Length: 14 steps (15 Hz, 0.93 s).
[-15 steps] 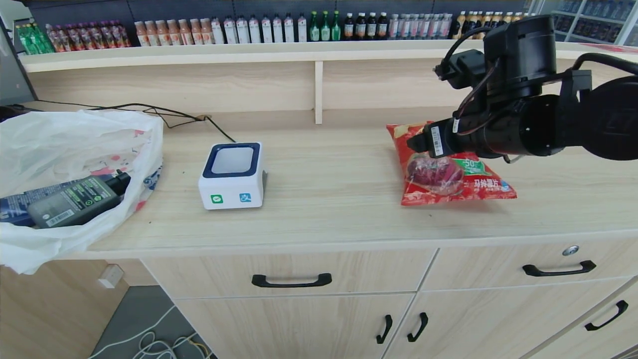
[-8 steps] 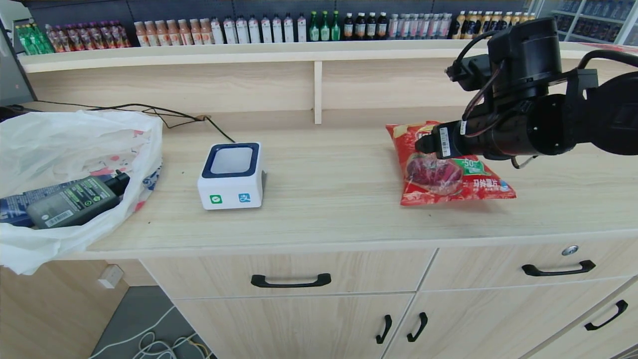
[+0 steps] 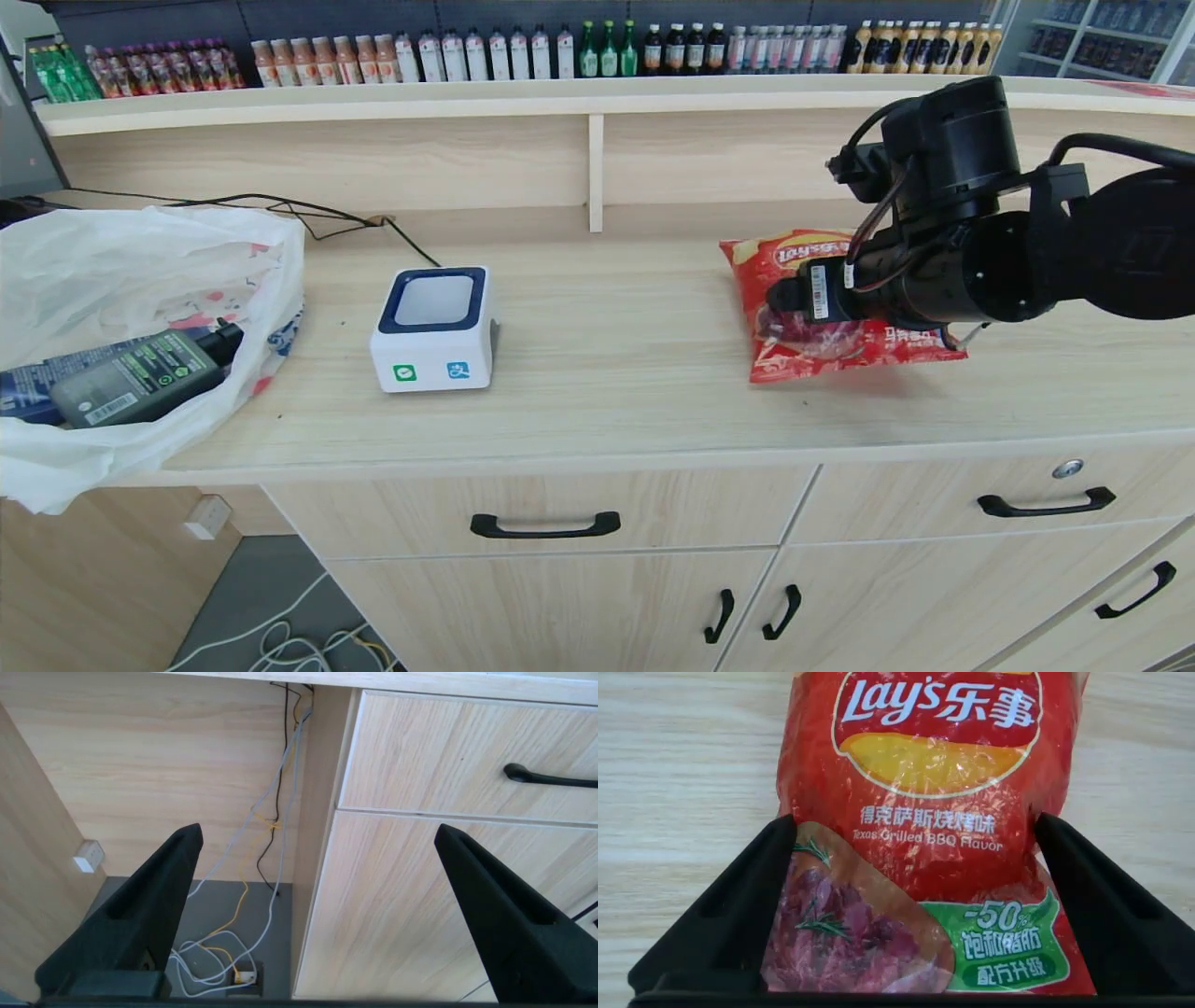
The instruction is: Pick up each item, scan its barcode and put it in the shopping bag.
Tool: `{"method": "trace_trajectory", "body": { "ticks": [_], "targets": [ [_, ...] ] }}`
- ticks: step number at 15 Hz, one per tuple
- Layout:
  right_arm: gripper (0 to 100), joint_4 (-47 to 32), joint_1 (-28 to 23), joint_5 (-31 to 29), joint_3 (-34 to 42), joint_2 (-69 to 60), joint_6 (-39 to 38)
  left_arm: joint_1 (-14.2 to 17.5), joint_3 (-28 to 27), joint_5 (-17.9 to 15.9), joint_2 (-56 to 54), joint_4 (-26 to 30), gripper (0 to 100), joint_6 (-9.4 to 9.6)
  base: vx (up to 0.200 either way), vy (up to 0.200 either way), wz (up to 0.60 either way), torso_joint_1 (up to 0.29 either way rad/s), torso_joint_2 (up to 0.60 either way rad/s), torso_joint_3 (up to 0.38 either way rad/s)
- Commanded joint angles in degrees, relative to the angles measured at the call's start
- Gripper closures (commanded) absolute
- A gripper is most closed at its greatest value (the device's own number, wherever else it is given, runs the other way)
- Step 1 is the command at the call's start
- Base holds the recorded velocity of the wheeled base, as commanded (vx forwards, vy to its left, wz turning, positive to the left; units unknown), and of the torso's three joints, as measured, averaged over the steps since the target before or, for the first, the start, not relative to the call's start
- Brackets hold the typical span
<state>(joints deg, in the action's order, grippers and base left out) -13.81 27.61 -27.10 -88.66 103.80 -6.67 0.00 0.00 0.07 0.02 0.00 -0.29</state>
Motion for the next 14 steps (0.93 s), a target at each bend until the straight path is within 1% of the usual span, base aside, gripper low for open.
{"method": "trace_trajectory", "body": {
  "ticks": [1, 2, 5, 7, 12, 14],
  "targets": [
    [0, 0.0, 0.1, 0.1, -0.4, 0.5, 0.1, 0.0, 0.0, 0.0, 0.0, 0.0, 0, 0.03, 0.0, 0.0, 0.0, 0.0, 0.0, 0.0],
    [0, 0.0, 0.3, 0.2, -0.8, 0.8, 0.1, 0.0, 0.0, 0.0, 0.0, 0.0, 0, 0.03, 0.0, 0.0, 0.0, 0.0, 0.0, 0.0],
    [0, -1.4, 0.7, 0.3, -5.5, 1.8, 1.7, 0.0, 0.0, 0.0, 0.0, 0.0, 0, -0.06, 0.0, 0.0, 0.0, 0.0, 0.0, 0.0],
    [0, -2.0, 1.5, 0.3, -5.6, 2.5, 1.9, 0.0, 0.0, 0.0, 0.0, 0.0, 0, -0.06, 0.0, 0.0, 0.0, 0.0, 0.0, 0.0],
    [0, -2.0, 1.5, -0.3, -5.4, 4.5, 2.1, 0.0, 0.0, 0.0, 0.0, 0.0, 0, -0.06, 0.0, 0.0, 0.0, 0.0, 0.0, 0.0],
    [0, -2.0, 1.5, -1.5, -5.2, 5.2, 2.4, 0.0, 0.0, 0.0, 0.0, 0.0, 0, 0.03, 0.0, 0.0, 0.0, 0.0, 0.0, 0.0]
  ]
}}
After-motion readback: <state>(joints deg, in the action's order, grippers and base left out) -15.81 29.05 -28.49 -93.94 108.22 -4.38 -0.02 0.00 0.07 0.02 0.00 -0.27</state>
